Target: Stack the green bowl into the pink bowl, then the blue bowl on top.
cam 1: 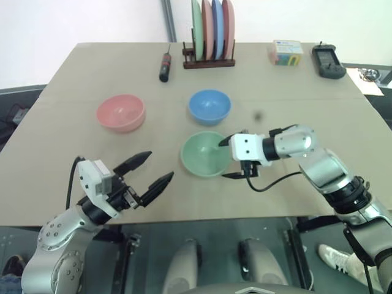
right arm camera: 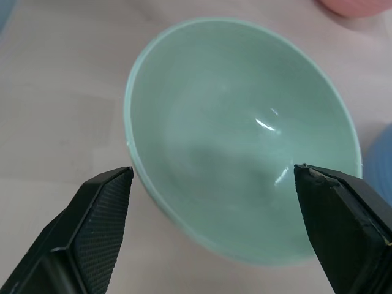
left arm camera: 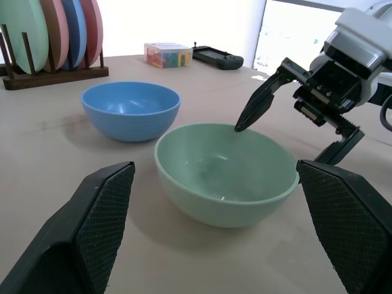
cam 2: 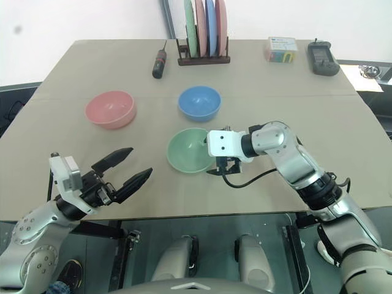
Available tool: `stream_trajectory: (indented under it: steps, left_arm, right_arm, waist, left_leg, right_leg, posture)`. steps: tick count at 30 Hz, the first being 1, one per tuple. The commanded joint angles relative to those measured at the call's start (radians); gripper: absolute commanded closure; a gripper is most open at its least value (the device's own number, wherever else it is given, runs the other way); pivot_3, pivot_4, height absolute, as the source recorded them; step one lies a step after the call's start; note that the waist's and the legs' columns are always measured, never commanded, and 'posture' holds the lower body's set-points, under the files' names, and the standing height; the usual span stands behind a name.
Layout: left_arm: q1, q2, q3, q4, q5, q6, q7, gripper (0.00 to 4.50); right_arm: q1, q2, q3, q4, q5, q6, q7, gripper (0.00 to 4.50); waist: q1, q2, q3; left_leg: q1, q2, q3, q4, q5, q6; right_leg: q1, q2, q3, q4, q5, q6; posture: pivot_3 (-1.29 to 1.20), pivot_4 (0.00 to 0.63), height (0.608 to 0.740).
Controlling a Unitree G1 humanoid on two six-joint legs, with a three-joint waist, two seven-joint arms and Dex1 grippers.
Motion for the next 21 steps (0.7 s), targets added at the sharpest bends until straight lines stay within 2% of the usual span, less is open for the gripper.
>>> stream_trajectory:
  steps: [1, 5, 8, 13, 14, 16, 17, 21]
  left_arm:
    - [-0.006, -0.002, 0.008, -0.019, -0.010, -0.012, 0.000, 0.00]
    - [-0.004, -0.006, 0.006, -0.022, -0.009, -0.012, 0.002, 0.00]
    - [-0.003, -0.008, 0.005, -0.024, -0.010, -0.010, 0.003, 0.00]
    - [-0.005, -0.008, 0.004, -0.024, -0.011, -0.007, 0.001, 0.00]
    - [-0.005, -0.008, 0.003, -0.024, -0.011, -0.007, 0.001, 0.00]
    - [-0.006, -0.007, 0.003, -0.023, -0.012, -0.007, -0.001, 0.00]
    - [-0.007, -0.006, 0.004, -0.023, -0.012, -0.006, -0.002, 0.00]
    - [-0.005, -0.006, 0.004, -0.023, -0.013, -0.006, -0.003, 0.00]
  right_arm:
    - [-0.015, 0.009, 0.017, -0.013, -0.021, -0.046, 0.015, 0.09]
    - [-0.009, 0.021, 0.003, -0.004, -0.027, -0.064, 0.000, 0.09]
    - [-0.008, 0.017, -0.002, -0.003, -0.029, -0.062, 0.008, 0.83]
    - [-0.005, 0.017, -0.008, -0.003, -0.025, -0.060, 0.012, 2.88]
    - [-0.005, 0.018, -0.008, -0.003, -0.025, -0.060, 0.012, 3.54]
    - [-0.002, 0.015, -0.008, -0.008, -0.020, -0.055, 0.019, 4.28]
    - [0.000, 0.012, -0.009, -0.011, -0.018, -0.052, 0.023, 4.45]
    - [0.004, -0.003, -0.016, -0.007, -0.018, -0.051, 0.032, 4.45]
  waist:
    - [0.000, 0.000, 0.000]
    - [0.000, 0.000, 0.000]
    - [0.000, 0.000, 0.000]
    - [-0.001, 0.000, 0.000]
    - [0.000, 0.000, 0.000]
    - [0.000, 0.000, 0.000]
    - [0.000, 0.000, 0.000]
    - [0.000, 0.000, 0.000]
  left_leg:
    - [0.000, 0.000, 0.000, 0.000, 0.000, 0.000]
    - [0.000, 0.000, 0.000, 0.000, 0.000, 0.000]
    - [0.000, 0.000, 0.000, 0.000, 0.000, 0.000]
    - [0.000, 0.000, 0.000, 0.000, 0.000, 0.000]
    - [0.000, 0.000, 0.000, 0.000, 0.000, 0.000]
    - [0.000, 0.000, 0.000, 0.000, 0.000, 0.000]
    - [0.000, 0.000, 0.000, 0.000, 0.000, 0.000]
    - [0.000, 0.000, 0.000, 0.000, 0.000, 0.000]
  right_leg:
    - [0.000, 0.000, 0.000, 0.000, 0.000, 0.000]
    - [0.000, 0.000, 0.000, 0.000, 0.000, 0.000]
    - [0.000, 0.000, 0.000, 0.000, 0.000, 0.000]
    - [0.000, 0.000, 0.000, 0.000, 0.000, 0.000]
    - [0.000, 0.000, 0.000, 0.000, 0.000, 0.000]
    - [0.000, 0.000, 0.000, 0.000, 0.000, 0.000]
    - [0.000, 0.000, 0.000, 0.000, 0.000, 0.000]
    - [0.000, 0.000, 0.000, 0.000, 0.000, 0.000]
  posture:
    - [0.00, 0.150, 0.740]
    - [0.00, 0.150, 0.740]
    - [0.00, 0.150, 0.740]
    - [0.00, 0.150, 0.740]
    - [0.00, 0.150, 0.740]
    - [0.00, 0.150, 0.740]
    - [0.00, 0.150, 0.740]
    - [0.00, 0.150, 0.740]
